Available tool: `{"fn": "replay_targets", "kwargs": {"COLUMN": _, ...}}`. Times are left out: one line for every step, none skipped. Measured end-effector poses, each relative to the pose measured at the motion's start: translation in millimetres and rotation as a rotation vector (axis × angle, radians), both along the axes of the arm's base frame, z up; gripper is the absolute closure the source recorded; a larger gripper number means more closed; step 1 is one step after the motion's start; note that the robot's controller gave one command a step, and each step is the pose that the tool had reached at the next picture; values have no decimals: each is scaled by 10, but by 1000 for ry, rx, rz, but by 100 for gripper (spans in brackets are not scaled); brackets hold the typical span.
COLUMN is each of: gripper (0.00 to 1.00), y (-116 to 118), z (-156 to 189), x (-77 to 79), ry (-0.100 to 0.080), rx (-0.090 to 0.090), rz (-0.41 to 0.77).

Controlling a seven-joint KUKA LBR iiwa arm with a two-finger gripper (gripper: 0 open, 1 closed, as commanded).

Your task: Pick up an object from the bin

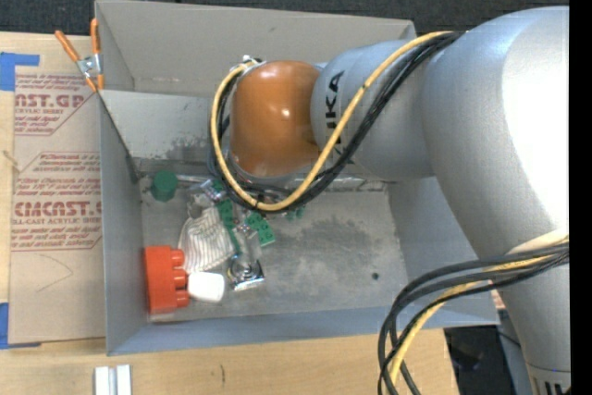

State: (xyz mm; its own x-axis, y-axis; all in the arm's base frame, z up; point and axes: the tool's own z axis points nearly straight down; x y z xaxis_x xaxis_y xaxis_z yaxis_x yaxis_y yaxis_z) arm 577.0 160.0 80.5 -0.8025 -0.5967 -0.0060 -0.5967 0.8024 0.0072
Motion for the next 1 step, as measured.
{"fn": "replay_targets", "kwargs": {"gripper": 0, "y": -172, "z": 28, "x": 57, "ry": 3, "rx": -1, "rz": -125}}
